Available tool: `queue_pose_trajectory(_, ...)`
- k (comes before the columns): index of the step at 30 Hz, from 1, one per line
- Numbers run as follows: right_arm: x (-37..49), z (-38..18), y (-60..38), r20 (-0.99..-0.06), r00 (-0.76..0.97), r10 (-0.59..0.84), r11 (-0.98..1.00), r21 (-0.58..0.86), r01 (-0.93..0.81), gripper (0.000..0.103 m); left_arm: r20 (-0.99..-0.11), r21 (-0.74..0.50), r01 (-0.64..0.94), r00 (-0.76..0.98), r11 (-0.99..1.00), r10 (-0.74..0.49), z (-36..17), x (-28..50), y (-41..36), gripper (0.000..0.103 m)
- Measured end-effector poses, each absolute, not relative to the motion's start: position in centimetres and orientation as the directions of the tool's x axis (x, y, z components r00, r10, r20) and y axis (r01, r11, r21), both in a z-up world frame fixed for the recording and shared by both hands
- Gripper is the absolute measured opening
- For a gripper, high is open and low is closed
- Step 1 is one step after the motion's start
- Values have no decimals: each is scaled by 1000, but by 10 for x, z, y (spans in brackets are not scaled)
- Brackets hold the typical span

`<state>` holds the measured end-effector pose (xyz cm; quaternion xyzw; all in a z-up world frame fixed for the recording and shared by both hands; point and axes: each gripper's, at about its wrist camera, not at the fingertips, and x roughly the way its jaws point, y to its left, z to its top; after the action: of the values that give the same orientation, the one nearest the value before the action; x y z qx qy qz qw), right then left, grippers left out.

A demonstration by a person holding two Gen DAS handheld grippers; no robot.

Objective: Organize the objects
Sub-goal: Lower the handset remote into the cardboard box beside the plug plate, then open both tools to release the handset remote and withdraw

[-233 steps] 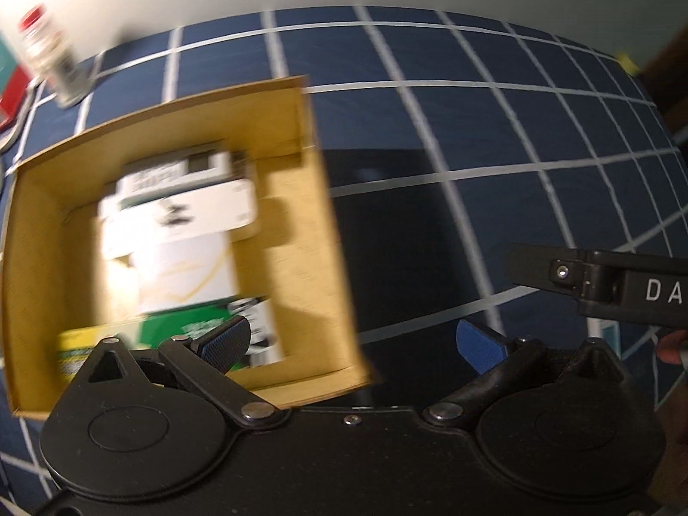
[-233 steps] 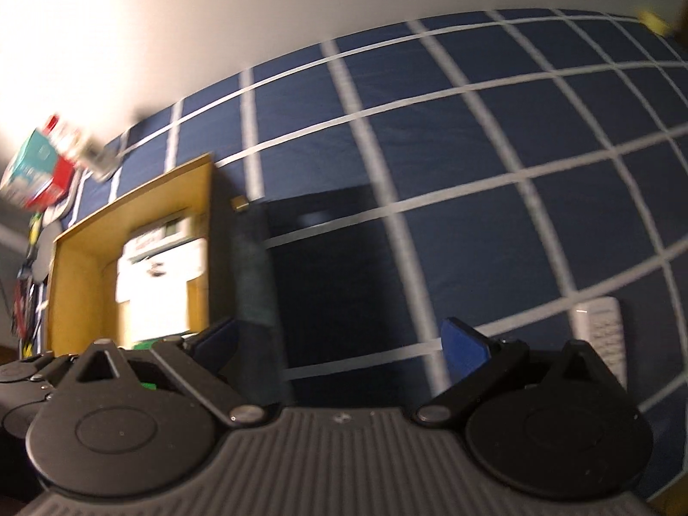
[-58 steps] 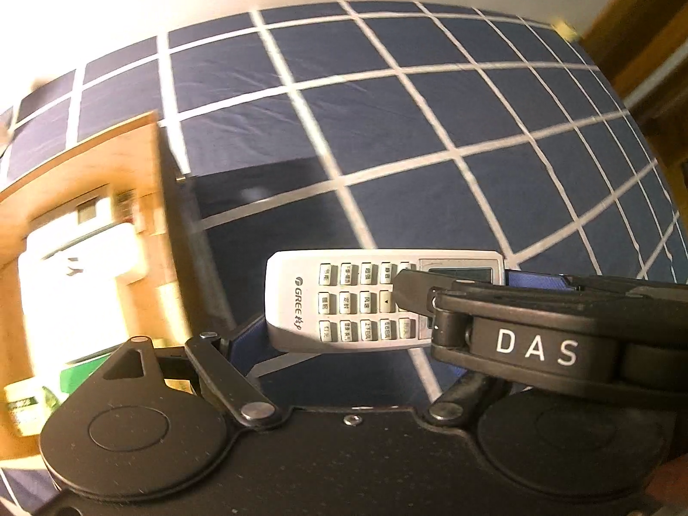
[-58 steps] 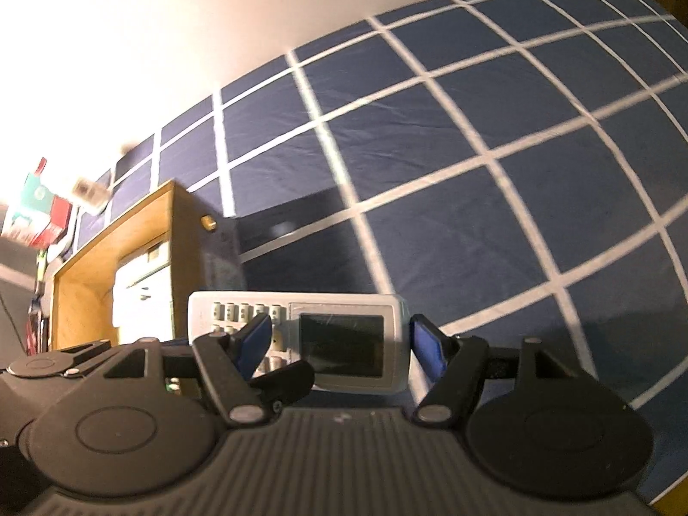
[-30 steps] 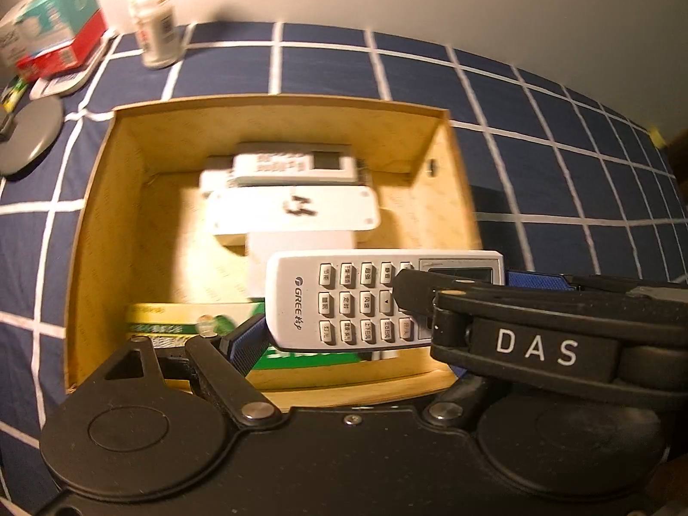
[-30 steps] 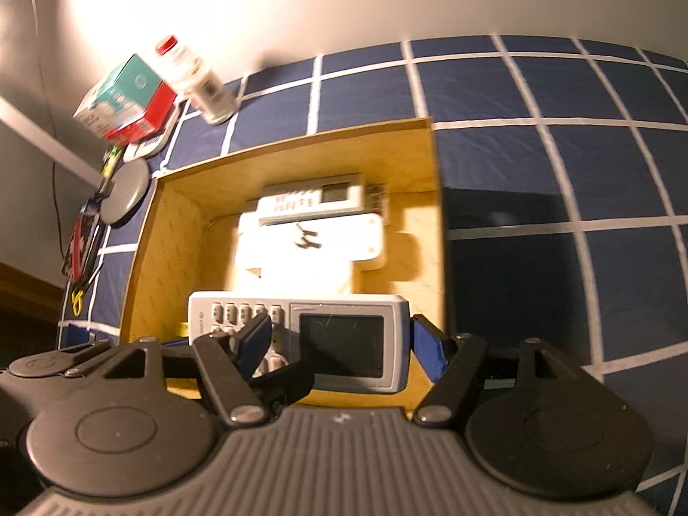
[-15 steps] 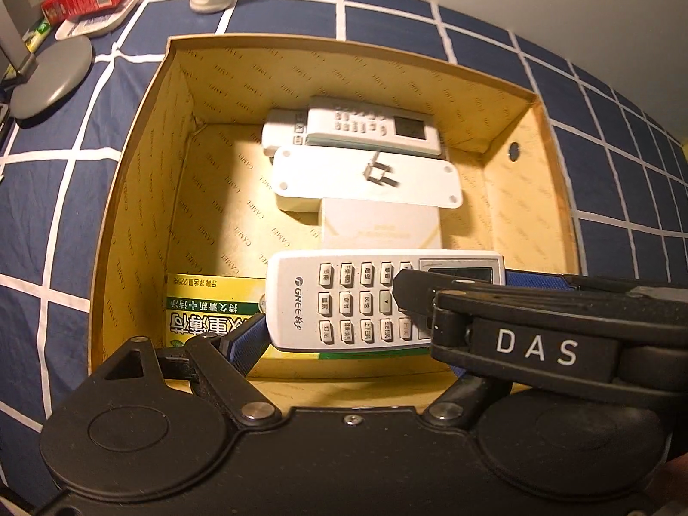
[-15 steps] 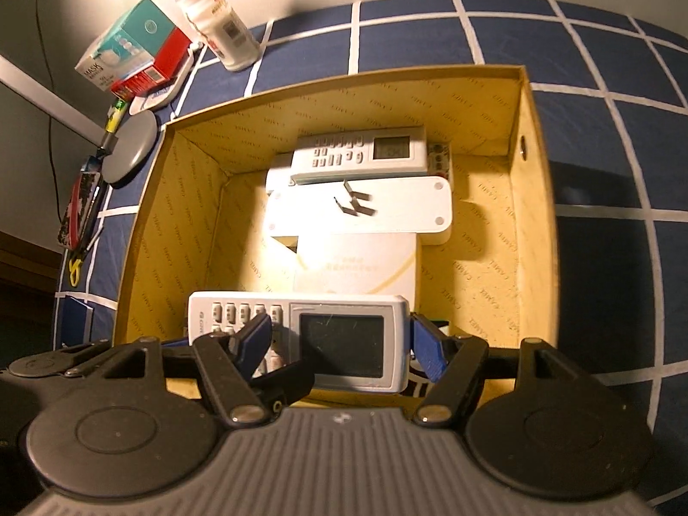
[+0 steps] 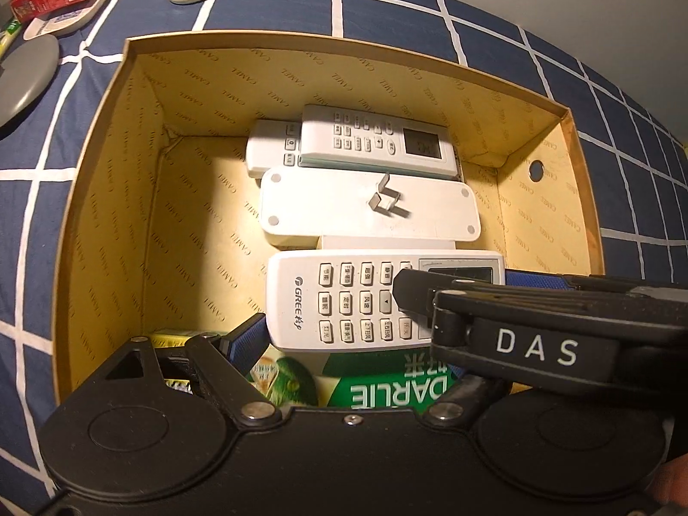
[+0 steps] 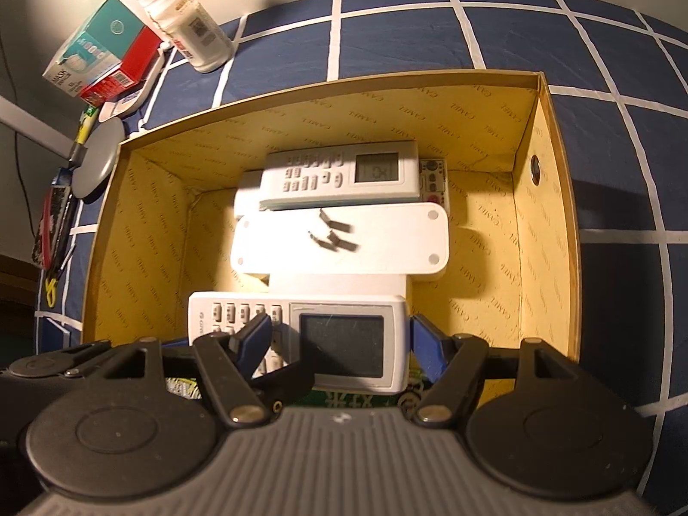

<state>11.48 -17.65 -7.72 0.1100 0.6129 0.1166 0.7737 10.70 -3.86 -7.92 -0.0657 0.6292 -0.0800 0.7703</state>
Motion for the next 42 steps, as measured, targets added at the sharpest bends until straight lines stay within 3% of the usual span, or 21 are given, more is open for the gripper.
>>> queue_pose_trajectory(20,140,-103,-184,-936,171,308,950,312,0,70,-967,-211,46,134,976,-215,-101,132,-44,82)
queue_pose_trajectory(42,130,-79,-188,-922,226,315,946,323,-3,70,-966,-181,29,184,983,-183,-80,121,-32,84)
